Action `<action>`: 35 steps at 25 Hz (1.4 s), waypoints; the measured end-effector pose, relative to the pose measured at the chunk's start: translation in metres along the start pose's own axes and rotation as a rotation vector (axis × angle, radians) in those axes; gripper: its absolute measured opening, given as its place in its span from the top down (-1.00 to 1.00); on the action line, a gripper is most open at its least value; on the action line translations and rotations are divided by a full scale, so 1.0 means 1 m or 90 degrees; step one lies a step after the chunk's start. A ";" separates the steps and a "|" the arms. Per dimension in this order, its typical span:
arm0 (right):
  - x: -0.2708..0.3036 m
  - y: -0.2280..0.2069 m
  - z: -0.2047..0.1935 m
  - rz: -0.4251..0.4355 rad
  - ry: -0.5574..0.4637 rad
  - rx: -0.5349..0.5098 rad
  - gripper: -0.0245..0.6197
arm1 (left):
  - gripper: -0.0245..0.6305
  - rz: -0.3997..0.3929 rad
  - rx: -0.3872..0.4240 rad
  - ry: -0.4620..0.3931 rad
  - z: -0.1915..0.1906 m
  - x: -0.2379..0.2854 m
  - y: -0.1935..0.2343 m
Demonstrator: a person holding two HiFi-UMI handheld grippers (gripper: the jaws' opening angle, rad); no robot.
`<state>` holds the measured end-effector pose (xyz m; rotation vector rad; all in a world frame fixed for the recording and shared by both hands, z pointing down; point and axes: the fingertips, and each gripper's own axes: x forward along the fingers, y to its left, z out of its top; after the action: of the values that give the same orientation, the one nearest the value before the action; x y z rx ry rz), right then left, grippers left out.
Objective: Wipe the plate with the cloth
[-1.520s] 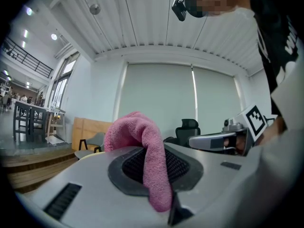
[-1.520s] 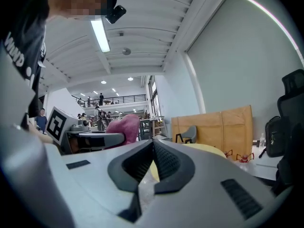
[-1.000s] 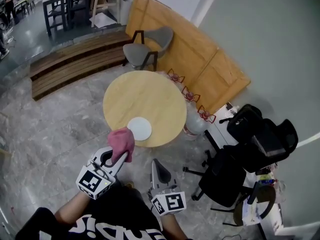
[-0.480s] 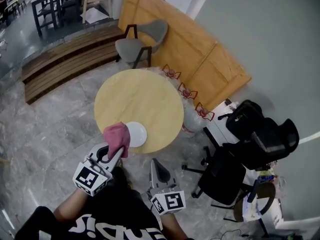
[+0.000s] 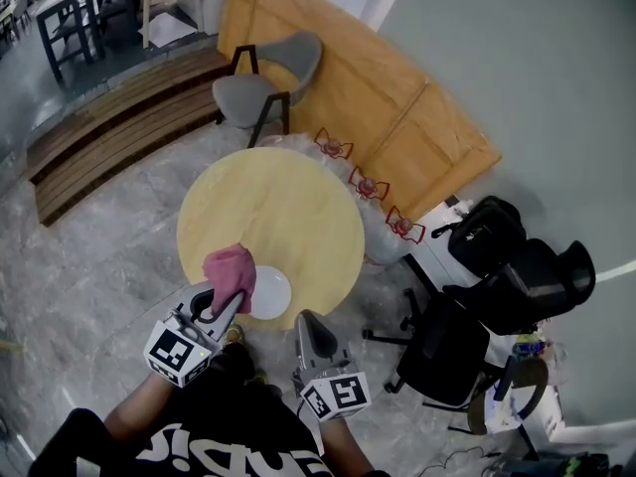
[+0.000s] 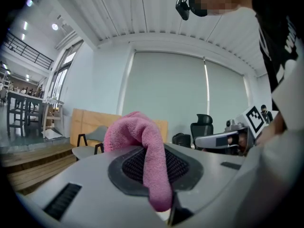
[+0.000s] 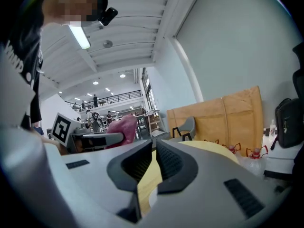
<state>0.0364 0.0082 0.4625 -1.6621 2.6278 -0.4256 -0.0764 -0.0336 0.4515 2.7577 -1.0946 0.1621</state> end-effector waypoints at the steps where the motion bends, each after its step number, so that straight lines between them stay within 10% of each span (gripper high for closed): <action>1: 0.008 -0.003 -0.002 -0.003 0.002 0.008 0.86 | 0.74 -0.004 0.001 0.004 -0.003 0.004 0.007; 17: 0.067 -0.082 -0.137 -0.048 0.245 0.185 0.85 | 0.74 -0.073 -0.022 0.193 -0.117 0.070 0.057; 35: 0.089 -0.122 -0.255 0.001 0.475 0.191 0.76 | 0.74 -0.083 -0.070 0.395 -0.218 0.109 0.064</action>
<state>0.0682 -0.0624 0.7481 -1.6133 2.7748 -1.6203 -0.0500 -0.1099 0.6900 2.3998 -0.7253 0.8415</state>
